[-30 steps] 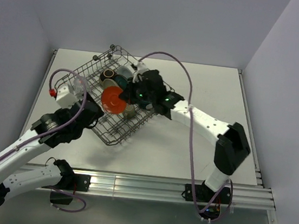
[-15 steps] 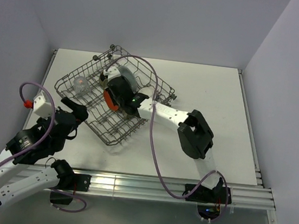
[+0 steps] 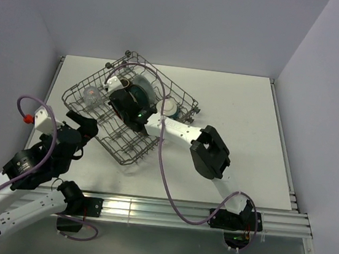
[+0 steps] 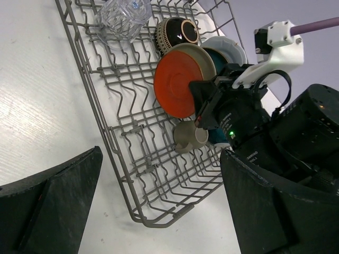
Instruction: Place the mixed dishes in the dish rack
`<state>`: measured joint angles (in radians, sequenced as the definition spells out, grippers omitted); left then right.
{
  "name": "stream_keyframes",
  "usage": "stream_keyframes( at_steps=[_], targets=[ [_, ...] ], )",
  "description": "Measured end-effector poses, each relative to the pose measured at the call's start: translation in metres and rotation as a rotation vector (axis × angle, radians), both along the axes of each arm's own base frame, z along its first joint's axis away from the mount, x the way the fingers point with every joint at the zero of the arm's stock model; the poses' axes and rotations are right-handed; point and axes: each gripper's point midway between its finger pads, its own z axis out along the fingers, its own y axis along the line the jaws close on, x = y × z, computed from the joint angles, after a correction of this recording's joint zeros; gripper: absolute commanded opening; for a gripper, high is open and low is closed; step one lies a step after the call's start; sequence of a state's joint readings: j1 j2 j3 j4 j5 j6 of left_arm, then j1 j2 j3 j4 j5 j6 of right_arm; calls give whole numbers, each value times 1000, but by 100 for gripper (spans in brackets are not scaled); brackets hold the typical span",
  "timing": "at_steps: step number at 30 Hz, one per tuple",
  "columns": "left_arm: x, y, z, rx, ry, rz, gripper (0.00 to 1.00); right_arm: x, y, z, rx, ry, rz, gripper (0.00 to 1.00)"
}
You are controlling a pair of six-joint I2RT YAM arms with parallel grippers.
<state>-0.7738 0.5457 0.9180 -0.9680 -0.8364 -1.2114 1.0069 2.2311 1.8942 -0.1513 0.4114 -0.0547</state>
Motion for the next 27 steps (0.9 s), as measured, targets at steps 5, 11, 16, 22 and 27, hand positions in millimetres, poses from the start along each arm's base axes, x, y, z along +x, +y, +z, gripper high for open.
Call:
stream_keyframes(
  at_steps=[5, 11, 16, 22, 27],
  targets=[
    [-1, 1, 2, -7, -11, -1, 99, 0, 9, -8, -14, -5, 7, 0],
    [-1, 1, -1, 2, -6, -5, 99, -3, 17, -18, -36, 1, 22, 0],
    [-1, 0, -1, 7, -4, -10, 99, -1, 23, -27, -54, 11, 22, 0],
    [-1, -1, -3, 7, -1, -17, 99, -2, 22, -38, -72, 24, 18, 6],
    [-2, 0, -1, -3, -9, -19, 99, -3, 22, -39, -61, 30, 10, 41]
  ],
)
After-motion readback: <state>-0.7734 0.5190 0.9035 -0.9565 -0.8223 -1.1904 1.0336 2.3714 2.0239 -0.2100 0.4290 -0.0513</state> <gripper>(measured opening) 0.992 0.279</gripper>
